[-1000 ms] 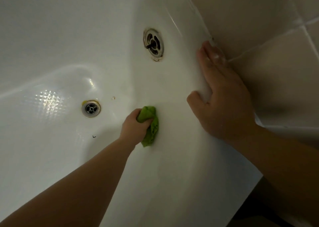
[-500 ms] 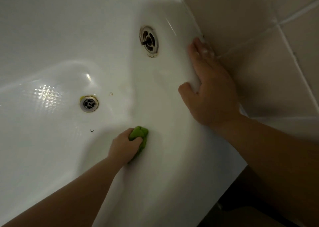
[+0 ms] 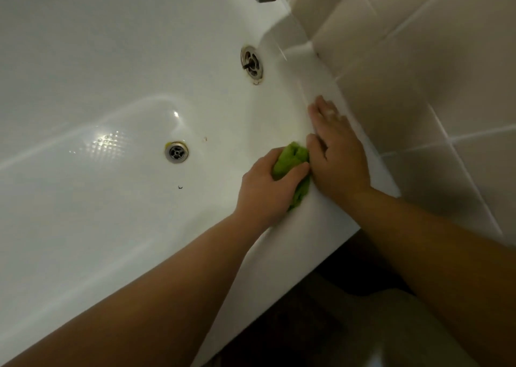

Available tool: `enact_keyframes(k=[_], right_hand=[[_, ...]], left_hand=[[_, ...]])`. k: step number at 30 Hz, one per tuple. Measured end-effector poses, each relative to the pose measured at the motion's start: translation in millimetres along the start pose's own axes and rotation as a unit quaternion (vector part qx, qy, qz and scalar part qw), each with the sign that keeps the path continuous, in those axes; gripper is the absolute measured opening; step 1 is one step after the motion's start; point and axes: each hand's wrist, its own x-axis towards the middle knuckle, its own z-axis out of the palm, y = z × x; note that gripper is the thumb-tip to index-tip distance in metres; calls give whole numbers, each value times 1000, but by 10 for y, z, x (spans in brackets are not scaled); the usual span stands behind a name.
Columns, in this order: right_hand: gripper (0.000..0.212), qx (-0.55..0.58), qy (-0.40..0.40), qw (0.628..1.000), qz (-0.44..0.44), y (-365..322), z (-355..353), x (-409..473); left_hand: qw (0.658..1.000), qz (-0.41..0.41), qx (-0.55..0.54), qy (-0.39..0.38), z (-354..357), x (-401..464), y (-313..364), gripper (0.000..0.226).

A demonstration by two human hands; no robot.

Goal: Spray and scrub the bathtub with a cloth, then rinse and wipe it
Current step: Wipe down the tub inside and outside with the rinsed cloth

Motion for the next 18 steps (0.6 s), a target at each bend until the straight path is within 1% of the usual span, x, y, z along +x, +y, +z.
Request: enact_keyframes(k=[2, 4, 8, 11, 14, 16, 18], right_hand=[[58, 7, -13, 1000, 11, -27, -10, -93], [56, 31, -26, 999, 28, -86, -39, -167], [52, 49, -50, 995, 78, -308, -68, -311], [52, 35, -72, 992, 98, -560, -61, -487], [54, 39, -105, 989, 95, -857, -82, -691], [54, 48, -119, 988, 86, -1101, -128, -786], [53, 66, -140, 984, 88, -1367, -208, -873]], left_hand=[[997, 43, 57, -23, -72, -192, -74, 28], [993, 49, 95, -43, -198, -363, -173, 22], [984, -17, 154, -90, -570, -602, -391, 11], [969, -69, 205, -115, -880, -792, -515, 17], [959, -120, 238, -94, -1180, -1082, -585, 18], [964, -144, 217, -47, -1367, -1299, -563, 18], [973, -162, 164, 17, -1558, -1511, -447, 20]])
